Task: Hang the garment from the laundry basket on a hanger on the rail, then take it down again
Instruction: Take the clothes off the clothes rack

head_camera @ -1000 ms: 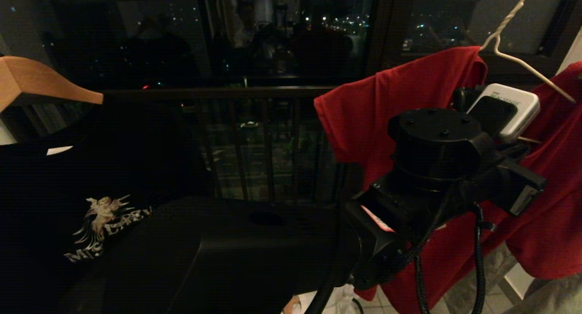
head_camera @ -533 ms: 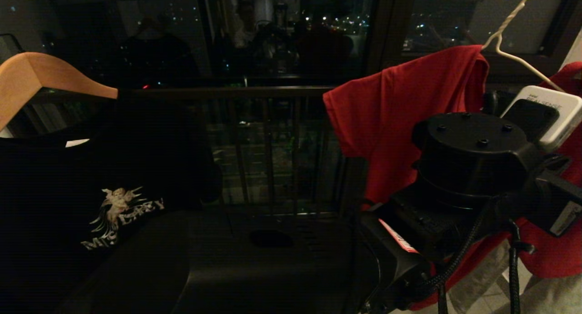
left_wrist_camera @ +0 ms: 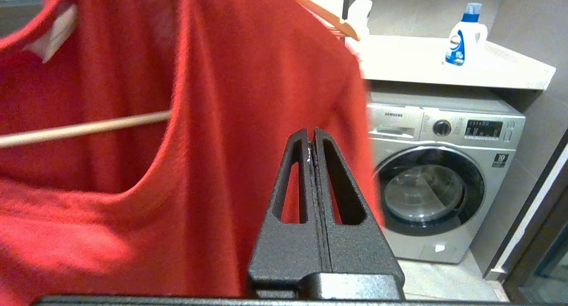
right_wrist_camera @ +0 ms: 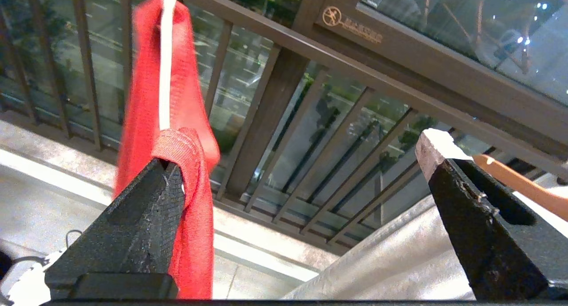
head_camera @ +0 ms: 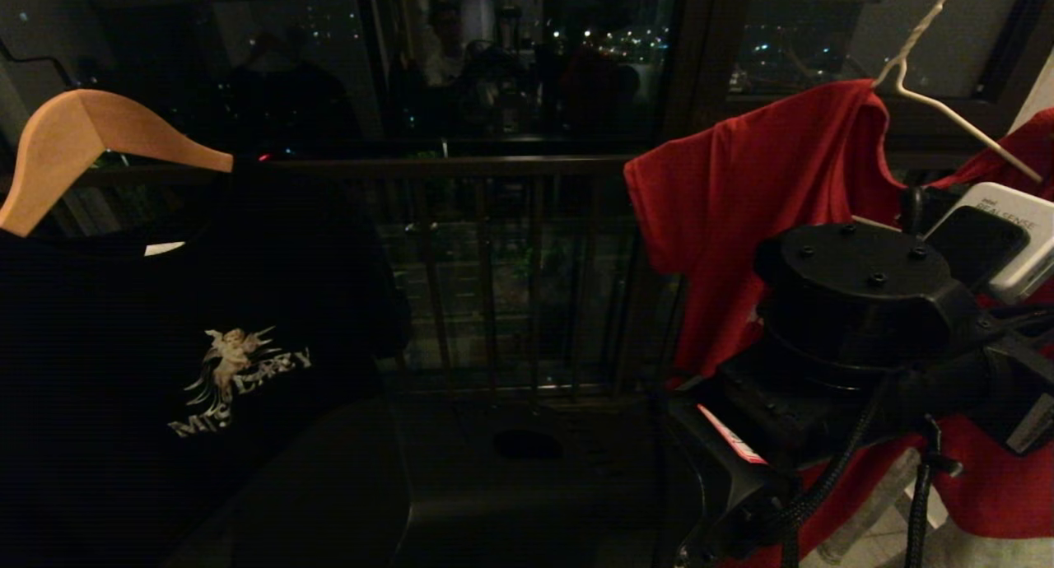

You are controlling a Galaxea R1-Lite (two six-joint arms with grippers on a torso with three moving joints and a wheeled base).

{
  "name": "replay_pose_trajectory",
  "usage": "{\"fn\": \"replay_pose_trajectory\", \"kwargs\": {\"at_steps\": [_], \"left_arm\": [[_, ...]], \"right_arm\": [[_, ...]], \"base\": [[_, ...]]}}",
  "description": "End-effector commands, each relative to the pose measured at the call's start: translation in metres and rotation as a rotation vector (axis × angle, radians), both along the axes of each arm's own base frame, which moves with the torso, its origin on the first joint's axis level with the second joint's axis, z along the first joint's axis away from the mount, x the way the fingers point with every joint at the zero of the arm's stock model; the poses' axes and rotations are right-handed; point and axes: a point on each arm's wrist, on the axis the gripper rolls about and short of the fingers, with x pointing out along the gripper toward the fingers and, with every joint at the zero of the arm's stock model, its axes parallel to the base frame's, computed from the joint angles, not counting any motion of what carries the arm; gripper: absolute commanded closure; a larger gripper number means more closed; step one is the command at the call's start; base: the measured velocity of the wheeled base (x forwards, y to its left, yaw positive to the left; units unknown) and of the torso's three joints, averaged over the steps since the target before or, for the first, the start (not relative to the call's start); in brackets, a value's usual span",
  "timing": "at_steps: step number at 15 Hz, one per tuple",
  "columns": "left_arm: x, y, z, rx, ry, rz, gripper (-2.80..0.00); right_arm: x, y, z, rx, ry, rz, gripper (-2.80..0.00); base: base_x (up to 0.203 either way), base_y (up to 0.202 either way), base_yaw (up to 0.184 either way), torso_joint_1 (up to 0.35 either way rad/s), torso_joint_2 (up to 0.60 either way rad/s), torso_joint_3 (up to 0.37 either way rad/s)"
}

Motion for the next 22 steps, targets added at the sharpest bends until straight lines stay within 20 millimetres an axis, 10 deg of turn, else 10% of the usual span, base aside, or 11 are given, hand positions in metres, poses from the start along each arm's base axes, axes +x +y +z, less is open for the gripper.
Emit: {"fn": "replay_pose_trajectory", "kwargs": {"at_steps": [1, 22], "left_arm": [[0.008, 0.001, -0.004, 0.002, -0.004, -0.001, 0.0], [0.017, 0.001, -0.007, -0.045, -0.038, -0.016, 0.0]], "right_arm": [[-0.007, 0.003, 0.002, -0.007, -0.012, 0.007, -2.8], [-0.044, 0.021, -0.004, -0.021, -0.04, 0.058, -2.8]], "base": [[0.0, 0.0, 0.0, 0.0, 0.0, 0.0], [0.0, 0.0, 0.0, 0.0, 0.0, 0.0]]}}
